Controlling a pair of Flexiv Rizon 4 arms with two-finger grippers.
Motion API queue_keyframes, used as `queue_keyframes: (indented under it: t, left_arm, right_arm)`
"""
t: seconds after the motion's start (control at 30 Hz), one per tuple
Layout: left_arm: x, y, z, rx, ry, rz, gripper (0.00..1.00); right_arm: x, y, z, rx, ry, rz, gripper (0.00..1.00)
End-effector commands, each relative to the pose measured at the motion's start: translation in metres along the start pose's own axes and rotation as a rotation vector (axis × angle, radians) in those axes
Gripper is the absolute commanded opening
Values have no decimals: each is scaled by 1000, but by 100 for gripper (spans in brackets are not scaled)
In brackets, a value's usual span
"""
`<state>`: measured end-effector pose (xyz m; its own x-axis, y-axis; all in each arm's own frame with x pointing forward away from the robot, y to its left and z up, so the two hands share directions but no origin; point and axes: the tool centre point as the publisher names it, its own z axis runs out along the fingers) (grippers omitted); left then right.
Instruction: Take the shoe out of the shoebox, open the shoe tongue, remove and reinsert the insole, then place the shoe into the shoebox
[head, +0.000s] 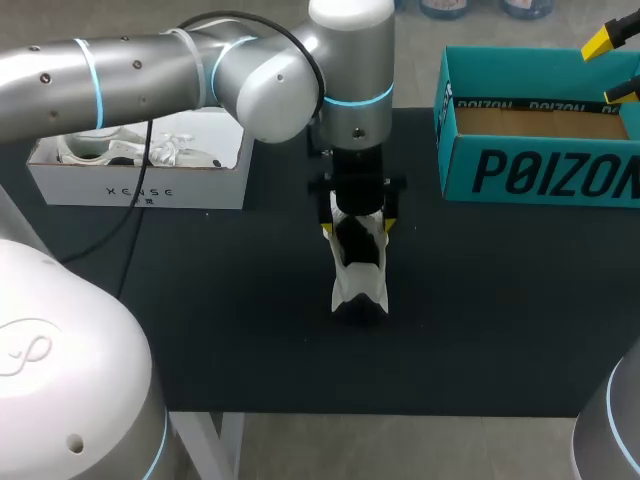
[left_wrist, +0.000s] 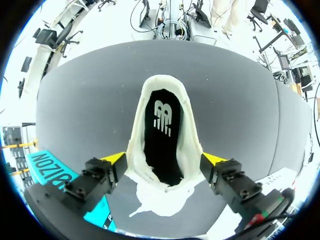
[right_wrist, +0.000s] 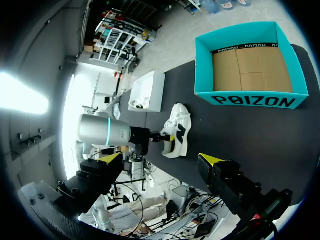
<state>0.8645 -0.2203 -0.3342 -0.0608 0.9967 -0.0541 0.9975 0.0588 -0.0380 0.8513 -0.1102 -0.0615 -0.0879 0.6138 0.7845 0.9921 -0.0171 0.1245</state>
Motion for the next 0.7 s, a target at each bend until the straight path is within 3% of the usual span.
queue_keyframes:
  t: [0.03, 0.3, 0.37, 0.43, 0.47, 0.5, 0.53, 0.7]
  left_arm:
    - [5, 5, -9, -23, 12, -12, 100]
    - [17, 31, -45, -99, -50, -97, 100]
    - [18, 38, -54, -120, -71, -116, 94]
    - [17, 44, -62, -134, -95, -146, 52]
    - [15, 48, -66, -148, -95, -159, 40]
    - [13, 50, -67, -156, -98, -169, 11]
    - [9, 52, -67, -153, -103, -175, 0]
    - [-5, 51, -49, -148, -111, -180, 0]
  right_arm:
    - [0, 2, 0, 3, -3, 1, 100]
    - [0, 2, 0, 3, -3, 1, 100]
    - [0, 2, 0, 3, -3, 1, 100]
    - [0, 2, 0, 3, -3, 1, 100]
    - [0, 2, 0, 3, -3, 1, 100]
    - [0, 2, 0, 3, -3, 1, 100]
    - [0, 2, 0, 3, -3, 1, 100]
    - [0, 2, 0, 3, -3, 1, 100]
